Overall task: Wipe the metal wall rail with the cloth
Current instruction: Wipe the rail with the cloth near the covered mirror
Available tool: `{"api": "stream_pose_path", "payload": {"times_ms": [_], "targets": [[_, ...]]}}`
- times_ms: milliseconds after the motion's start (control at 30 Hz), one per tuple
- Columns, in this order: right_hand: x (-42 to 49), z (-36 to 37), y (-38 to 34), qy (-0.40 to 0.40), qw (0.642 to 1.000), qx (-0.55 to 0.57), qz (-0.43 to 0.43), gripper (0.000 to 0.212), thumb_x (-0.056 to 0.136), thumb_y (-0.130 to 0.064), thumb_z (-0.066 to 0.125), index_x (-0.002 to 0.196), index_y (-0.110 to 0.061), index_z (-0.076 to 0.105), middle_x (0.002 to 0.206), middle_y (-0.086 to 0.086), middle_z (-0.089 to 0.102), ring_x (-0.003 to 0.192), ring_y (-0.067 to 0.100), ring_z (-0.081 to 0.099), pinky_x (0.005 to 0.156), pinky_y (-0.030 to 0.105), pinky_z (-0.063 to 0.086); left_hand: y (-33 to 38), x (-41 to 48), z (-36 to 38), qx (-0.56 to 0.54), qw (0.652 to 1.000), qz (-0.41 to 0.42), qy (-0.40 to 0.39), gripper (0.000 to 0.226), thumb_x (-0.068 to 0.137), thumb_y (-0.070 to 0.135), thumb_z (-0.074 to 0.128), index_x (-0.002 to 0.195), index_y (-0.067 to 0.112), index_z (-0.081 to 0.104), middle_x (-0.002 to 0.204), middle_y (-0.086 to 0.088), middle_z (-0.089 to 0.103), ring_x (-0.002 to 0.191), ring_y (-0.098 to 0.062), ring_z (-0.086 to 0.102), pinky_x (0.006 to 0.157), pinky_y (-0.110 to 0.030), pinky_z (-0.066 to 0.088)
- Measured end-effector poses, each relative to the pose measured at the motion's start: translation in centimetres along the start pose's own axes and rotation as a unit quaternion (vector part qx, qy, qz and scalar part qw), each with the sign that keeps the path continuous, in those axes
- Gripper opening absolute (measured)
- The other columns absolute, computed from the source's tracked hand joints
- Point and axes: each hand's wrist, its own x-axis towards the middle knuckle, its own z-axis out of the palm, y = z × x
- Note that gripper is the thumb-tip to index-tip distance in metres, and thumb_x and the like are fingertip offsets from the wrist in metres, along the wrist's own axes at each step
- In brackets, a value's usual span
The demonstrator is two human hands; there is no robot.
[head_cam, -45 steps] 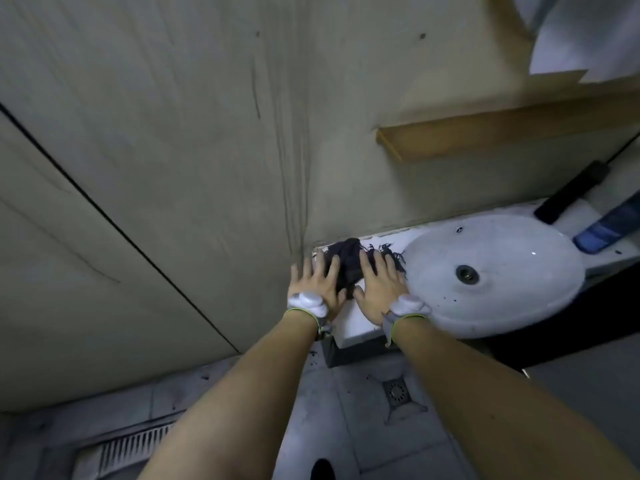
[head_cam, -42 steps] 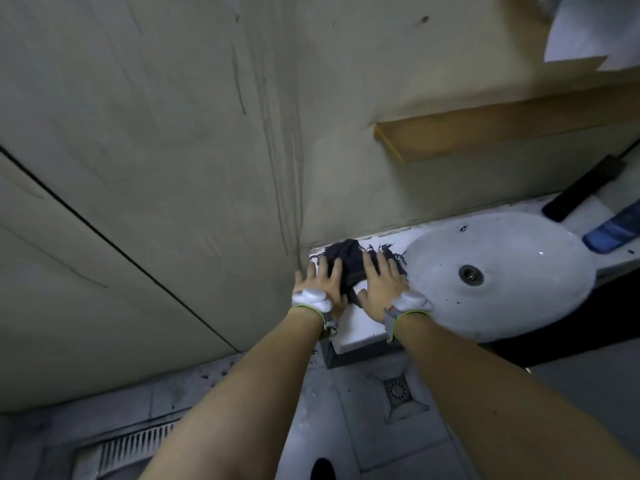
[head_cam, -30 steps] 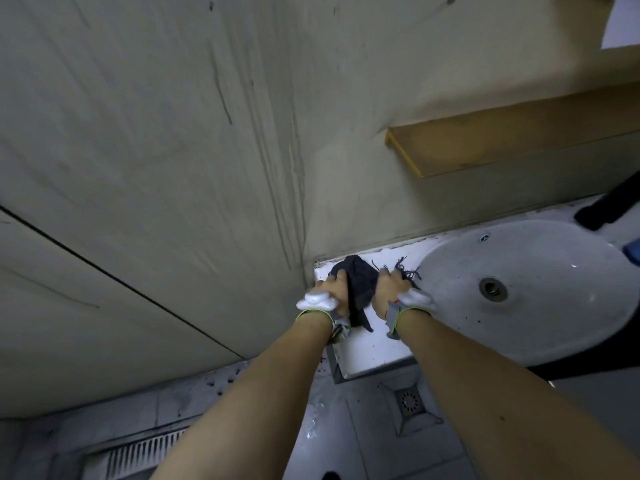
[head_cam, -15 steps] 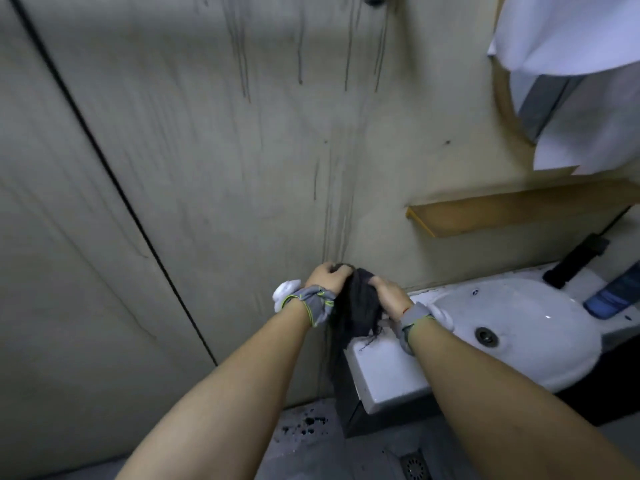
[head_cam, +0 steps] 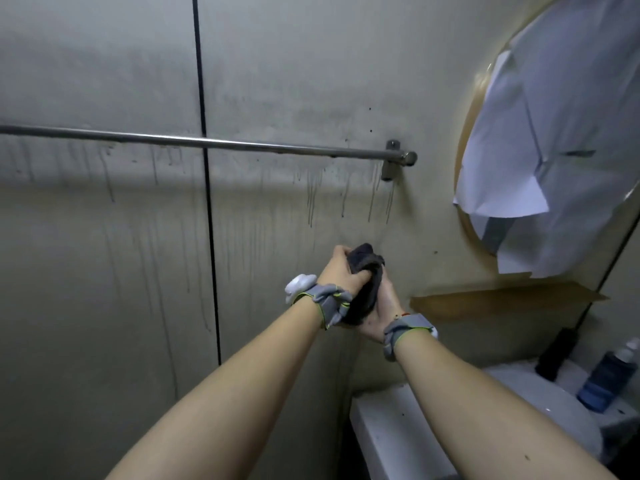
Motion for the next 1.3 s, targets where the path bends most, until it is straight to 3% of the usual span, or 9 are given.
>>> {"api": "stream_pose_path", "payload": {"times_ms": [100, 167, 267, 433, 567, 667, 867, 1067, 1300], "targets": [[-0.1, 1.9, -2.3, 0.003, 0.997, -0.036, -0.067, 0.042, 0.049, -0.036, 0.076, 0.087, -0.019, 0.071, 0.095, 0.011, 0.066, 0.084, 0.026, 0.068, 0.080, 0.035, 0.054, 2.5, 0.2, -0.8, 0.169, 0.985, 0.039, 0.007, 0.038, 0.086, 0.022, 0.061, 0.117, 0.005, 0.046, 0.110, -0.020, 0.064, 0.102, -0.036, 0.061, 0.082, -0.036, 0.048], [0.2, 2.6, -3.9, 0.042, 0.992, -0.026, -0.114, 0.033, 0.058, -0.027, 0.071, 0.088, -0.020, 0.060, 0.086, 0.011, 0.055, 0.074, 0.025, 0.061, 0.066, 0.030, 0.051, 4.4, 0.6, -1.3, 0.281, 0.954, 0.106, -0.001, 0.035, 0.084, 0.025, 0.062, 0.111, 0.006, 0.053, 0.110, -0.019, 0.064, 0.103, -0.037, 0.061, 0.078, -0.034, 0.046], [0.7, 2.4, -7.0, 0.184, 0.956, -0.087, -0.210, 0.039, 0.083, -0.018, 0.060, 0.119, -0.017, 0.044, 0.095, 0.016, 0.056, 0.077, 0.031, 0.060, 0.057, 0.036, 0.051, 6.0, 1.9, -2.7, 0.446, 0.874, 0.191, 0.007, 0.042, 0.083, 0.039, 0.062, 0.113, 0.010, 0.058, 0.118, -0.013, 0.055, 0.109, -0.033, 0.054, 0.088, -0.039, 0.047], [0.5, 2.0, -13.0, 0.308, 0.847, -0.295, -0.317, 0.059, 0.085, -0.023, 0.060, 0.135, -0.017, 0.028, 0.110, 0.007, 0.046, 0.061, 0.019, 0.052, 0.031, 0.016, 0.042, 8.9, 3.5, -4.7, 0.594, 0.725, 0.325, 0.127, 0.039, 0.085, 0.040, 0.053, 0.112, 0.012, 0.059, 0.118, -0.011, 0.055, 0.107, -0.033, 0.054, 0.087, -0.041, 0.042], [2.6, 3.4, -17.3, 0.313, 0.816, -0.260, -0.412, 0.058, 0.088, -0.014, 0.053, 0.142, -0.017, 0.030, 0.134, 0.014, 0.050, 0.101, 0.036, 0.059, 0.082, 0.039, 0.056, 11.3, 5.0, -5.1, 0.643, 0.630, 0.373, 0.224, 0.040, 0.073, 0.016, 0.047, 0.110, 0.008, 0.060, 0.116, -0.013, 0.060, 0.108, -0.033, 0.056, 0.086, -0.044, 0.042], [4.8, 5.4, -16.8, 0.336, 0.777, -0.330, -0.418, 0.065, 0.085, -0.013, 0.057, 0.145, -0.020, 0.031, 0.140, 0.017, 0.042, 0.127, 0.036, 0.044, 0.105, 0.041, 0.038, 11.5, 5.8, -6.4, 0.683, 0.635, 0.276, 0.232, 0.063, 0.076, 0.023, 0.050, 0.137, 0.007, 0.045, 0.139, -0.013, 0.049, 0.130, -0.034, 0.045, 0.103, -0.050, 0.035], [5.2, 3.1, -11.5, 0.278, 0.647, -0.580, -0.410, 0.065, 0.081, -0.024, 0.064, 0.141, -0.024, 0.039, 0.123, 0.017, 0.048, 0.110, 0.040, 0.050, 0.091, 0.044, 0.042, 9.7, 6.2, -5.5, 0.714, 0.641, 0.171, 0.223, 0.069, 0.084, 0.025, 0.037, 0.146, -0.002, 0.024, 0.129, -0.018, 0.045, 0.117, -0.037, 0.044, 0.102, -0.050, 0.033], [4.0, 3.1, -19.7, 0.310, 0.752, -0.371, -0.448, 0.061, 0.086, -0.014, 0.056, 0.142, -0.023, 0.036, 0.134, 0.017, 0.044, 0.119, 0.035, 0.050, 0.099, 0.036, 0.041, 9.9, 6.1, -5.4, 0.707, 0.647, 0.167, 0.231, 0.073, 0.080, 0.031, 0.043, 0.143, -0.002, 0.030, 0.116, -0.014, 0.050, 0.102, -0.033, 0.047, 0.094, -0.047, 0.036], [4.9, 3.1, -14.3, 0.294, 0.643, -0.557, -0.435, 0.059, 0.086, -0.018, 0.057, 0.142, -0.027, 0.040, 0.123, 0.017, 0.045, 0.107, 0.040, 0.053, 0.090, 0.041, 0.043, 10.0, 5.8, -5.4, 0.715, 0.643, 0.155, 0.228, 0.071, 0.081, 0.035, 0.042, 0.142, 0.002, 0.030, 0.117, -0.011, 0.048, 0.104, -0.032, 0.045, 0.095, -0.046, 0.036]]}}
